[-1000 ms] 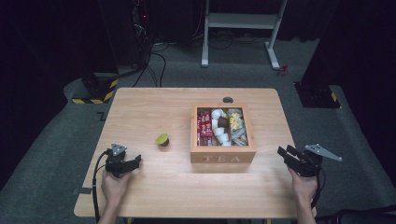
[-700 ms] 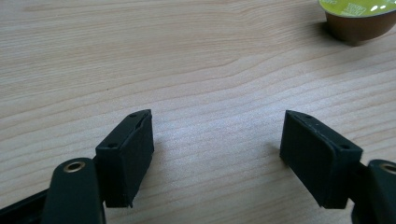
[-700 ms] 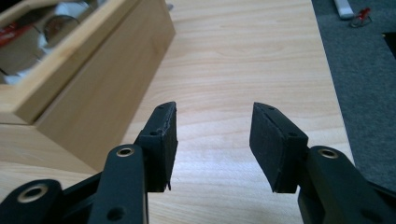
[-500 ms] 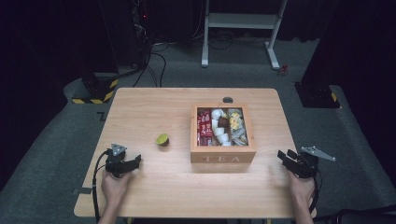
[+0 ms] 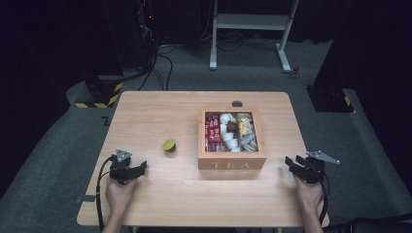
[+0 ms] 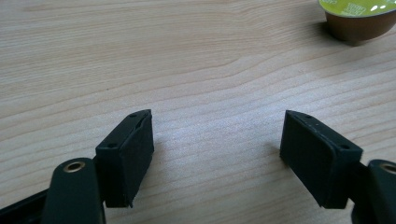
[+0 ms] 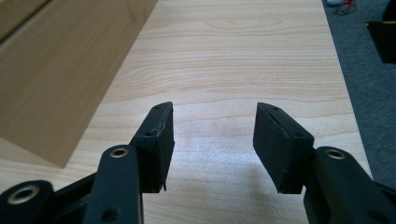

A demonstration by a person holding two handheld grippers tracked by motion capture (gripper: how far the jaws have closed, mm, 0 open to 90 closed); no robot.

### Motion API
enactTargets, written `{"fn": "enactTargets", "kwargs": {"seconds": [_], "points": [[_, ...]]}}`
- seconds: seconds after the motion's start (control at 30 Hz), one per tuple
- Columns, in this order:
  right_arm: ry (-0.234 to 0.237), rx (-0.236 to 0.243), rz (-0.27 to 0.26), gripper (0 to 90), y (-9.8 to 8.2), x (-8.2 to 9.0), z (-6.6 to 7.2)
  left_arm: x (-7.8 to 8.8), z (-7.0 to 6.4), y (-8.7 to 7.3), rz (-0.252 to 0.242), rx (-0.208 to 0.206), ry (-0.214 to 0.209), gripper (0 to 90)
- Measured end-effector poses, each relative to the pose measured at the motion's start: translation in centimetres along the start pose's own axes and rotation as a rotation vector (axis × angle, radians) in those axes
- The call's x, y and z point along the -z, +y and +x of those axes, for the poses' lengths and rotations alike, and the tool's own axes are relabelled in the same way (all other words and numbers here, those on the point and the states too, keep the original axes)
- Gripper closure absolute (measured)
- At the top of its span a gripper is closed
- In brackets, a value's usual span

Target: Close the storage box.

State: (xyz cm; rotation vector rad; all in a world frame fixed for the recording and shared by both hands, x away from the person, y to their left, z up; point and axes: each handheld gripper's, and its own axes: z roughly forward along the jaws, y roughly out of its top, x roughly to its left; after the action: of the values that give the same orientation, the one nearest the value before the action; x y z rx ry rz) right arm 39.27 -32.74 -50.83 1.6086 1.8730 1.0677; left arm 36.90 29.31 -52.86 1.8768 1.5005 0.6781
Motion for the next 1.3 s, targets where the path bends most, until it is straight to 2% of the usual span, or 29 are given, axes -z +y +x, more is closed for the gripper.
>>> {"fn": "enactTargets", "kwargs": {"seconds": [0.43, 0.83, 1.0, 1.13, 1.3], "points": [[-0.029, 0.051, 0.032, 45.8, -0.3, -1.5, 1.0, 0.0, 0.0, 0.0, 0.0, 0.0, 0.0, 26.0], [-0.034, 0.073, 0.034, 44.2, -0.3, -1.8, 1.3, 0.0, 0.0, 0.0, 0.0, 0.0, -0.001, 26.0], [-0.058, 0.117, 0.053, 42.0, -0.3, -2.0, 1.6, 0.0, 0.0, 0.0, 0.0, 0.002, -0.001, 25.9], [-0.079, 0.135, 0.095, 39.7, -0.4, -2.2, 1.8, 0.0, 0.0, 0.0, 0.0, 0.002, -0.001, 26.0], [-0.082, 0.139, 0.1, 37.5, -0.5, -2.2, 1.9, 0.0, 0.0, 0.0, 0.0, 0.001, -0.001, 25.9]]}}
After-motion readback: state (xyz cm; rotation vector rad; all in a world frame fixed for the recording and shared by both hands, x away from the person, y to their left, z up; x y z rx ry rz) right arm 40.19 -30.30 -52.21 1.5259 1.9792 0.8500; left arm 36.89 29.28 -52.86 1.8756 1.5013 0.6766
